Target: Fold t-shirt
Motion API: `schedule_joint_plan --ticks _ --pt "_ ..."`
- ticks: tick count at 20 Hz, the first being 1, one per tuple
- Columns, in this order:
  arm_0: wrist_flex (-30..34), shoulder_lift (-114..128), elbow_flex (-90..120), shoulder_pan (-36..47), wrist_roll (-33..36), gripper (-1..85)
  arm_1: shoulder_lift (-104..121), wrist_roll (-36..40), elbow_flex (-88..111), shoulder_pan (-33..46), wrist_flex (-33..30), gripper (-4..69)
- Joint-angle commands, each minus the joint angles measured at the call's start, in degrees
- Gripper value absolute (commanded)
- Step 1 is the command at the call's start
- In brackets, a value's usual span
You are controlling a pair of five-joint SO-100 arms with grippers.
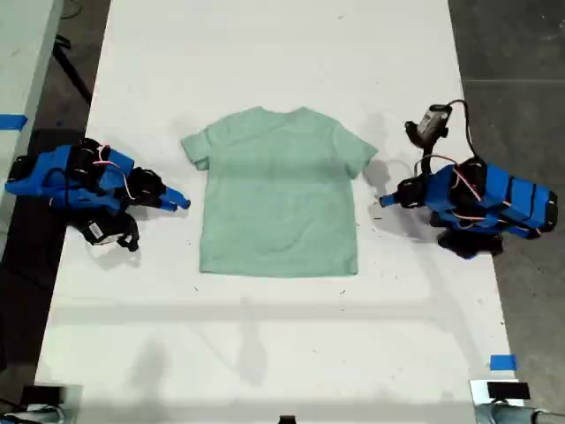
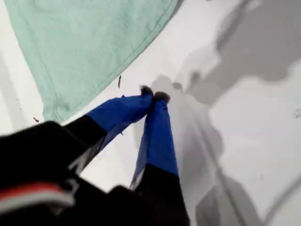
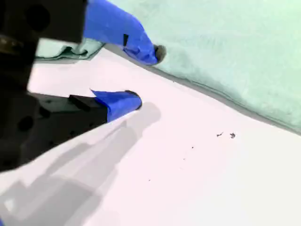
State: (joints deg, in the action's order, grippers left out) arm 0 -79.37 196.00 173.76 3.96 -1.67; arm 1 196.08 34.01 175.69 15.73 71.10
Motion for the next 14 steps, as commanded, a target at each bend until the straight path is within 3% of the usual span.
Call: schedule_joint_plan --ticks 1,9,14 --pt "0.0 0.2 -0.4 -4.4 0.0 0.0 0.4 -42.8 -0.3 -8.0 -3.5 -1.1" --pt "0.0 0.2 -0.5 -4.6 -0.1 0.0 0.4 -43.1 -0.3 -8.3 -3.6 -1.1" --pt "2.0 0.2 -1.1 -1.4 -4.3 0.0 0.4 -43.9 -2.9 -10.8 -2.0 -1.0"
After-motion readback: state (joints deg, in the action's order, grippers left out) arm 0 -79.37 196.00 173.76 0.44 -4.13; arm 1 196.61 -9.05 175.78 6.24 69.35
